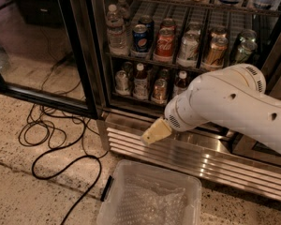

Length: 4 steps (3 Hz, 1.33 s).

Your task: Pick pepsi can from middle shelf of fridge

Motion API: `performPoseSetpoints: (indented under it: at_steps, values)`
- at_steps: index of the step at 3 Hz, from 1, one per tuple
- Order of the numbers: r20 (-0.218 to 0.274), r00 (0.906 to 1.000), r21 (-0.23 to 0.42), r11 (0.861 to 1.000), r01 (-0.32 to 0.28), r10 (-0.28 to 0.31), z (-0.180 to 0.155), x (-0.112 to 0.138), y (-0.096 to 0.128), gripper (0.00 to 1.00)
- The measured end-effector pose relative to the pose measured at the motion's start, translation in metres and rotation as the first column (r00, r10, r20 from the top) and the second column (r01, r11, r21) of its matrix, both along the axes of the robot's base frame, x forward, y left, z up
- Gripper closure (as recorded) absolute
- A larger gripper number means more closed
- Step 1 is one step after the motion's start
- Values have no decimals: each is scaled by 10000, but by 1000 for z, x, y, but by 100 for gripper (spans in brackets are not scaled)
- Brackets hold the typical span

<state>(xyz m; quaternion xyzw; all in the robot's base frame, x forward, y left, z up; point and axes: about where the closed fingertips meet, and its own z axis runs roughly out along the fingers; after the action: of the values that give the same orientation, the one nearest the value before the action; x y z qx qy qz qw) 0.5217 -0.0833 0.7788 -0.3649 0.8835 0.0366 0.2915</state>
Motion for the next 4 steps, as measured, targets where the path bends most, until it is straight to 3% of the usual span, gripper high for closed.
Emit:
performPoseSetpoints:
  at_steps: [1, 2, 3, 4]
  values:
    - [226, 9993, 337, 9990, 287, -295, -4, 10, 9, 0]
    - [1211, 9907, 1004, 9937, 495, -616, -11, 52, 36, 0]
    - [2039, 9709, 1908, 9778, 865, -1256, 2, 93, 46, 0]
    - [1944, 9666, 2282, 9661, 1210, -1670, 4, 94, 47, 0]
